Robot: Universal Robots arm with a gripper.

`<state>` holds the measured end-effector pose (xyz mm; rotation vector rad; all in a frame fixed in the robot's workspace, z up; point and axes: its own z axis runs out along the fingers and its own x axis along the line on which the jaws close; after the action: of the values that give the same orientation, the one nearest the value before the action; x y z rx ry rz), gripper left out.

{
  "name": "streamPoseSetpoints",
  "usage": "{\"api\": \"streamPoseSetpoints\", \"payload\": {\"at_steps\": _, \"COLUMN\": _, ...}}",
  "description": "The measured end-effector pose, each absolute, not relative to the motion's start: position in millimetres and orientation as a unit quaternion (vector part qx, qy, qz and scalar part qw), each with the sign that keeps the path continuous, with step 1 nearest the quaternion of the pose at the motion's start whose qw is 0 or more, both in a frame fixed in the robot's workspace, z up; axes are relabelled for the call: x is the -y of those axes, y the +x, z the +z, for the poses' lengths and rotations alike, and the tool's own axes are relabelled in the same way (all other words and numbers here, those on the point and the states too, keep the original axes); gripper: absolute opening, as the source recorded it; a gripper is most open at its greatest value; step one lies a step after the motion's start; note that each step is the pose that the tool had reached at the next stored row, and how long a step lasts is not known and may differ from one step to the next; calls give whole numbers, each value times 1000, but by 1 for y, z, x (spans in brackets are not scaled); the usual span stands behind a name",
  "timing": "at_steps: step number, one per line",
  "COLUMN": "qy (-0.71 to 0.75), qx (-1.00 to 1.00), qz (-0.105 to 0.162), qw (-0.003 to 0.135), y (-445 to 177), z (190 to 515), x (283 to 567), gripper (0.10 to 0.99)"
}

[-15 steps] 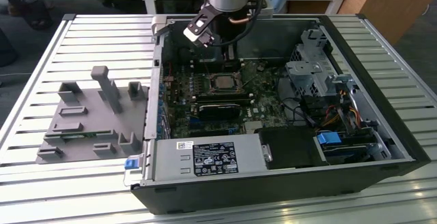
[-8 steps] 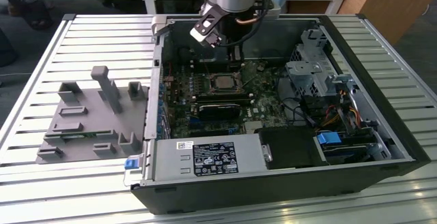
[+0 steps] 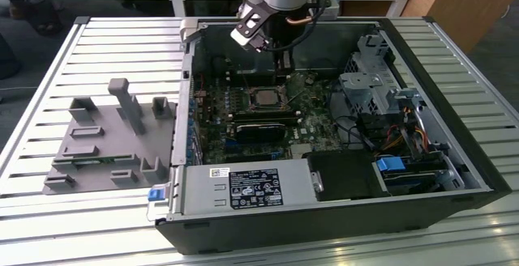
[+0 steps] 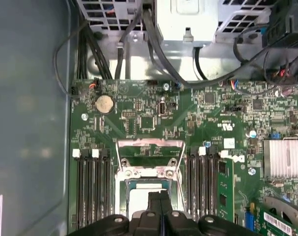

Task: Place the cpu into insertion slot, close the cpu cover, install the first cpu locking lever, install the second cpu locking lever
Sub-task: 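Close the cpu cover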

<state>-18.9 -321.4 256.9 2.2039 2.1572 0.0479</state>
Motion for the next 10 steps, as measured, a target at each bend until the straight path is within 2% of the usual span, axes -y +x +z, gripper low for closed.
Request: {"api": "streamPoseSetpoints", "payload": {"at_steps": 10, "qy": 714, "qx": -699, "qz": 15, "qw": 22, "y": -2, "z": 262, "x": 321, "gripper": 106}}
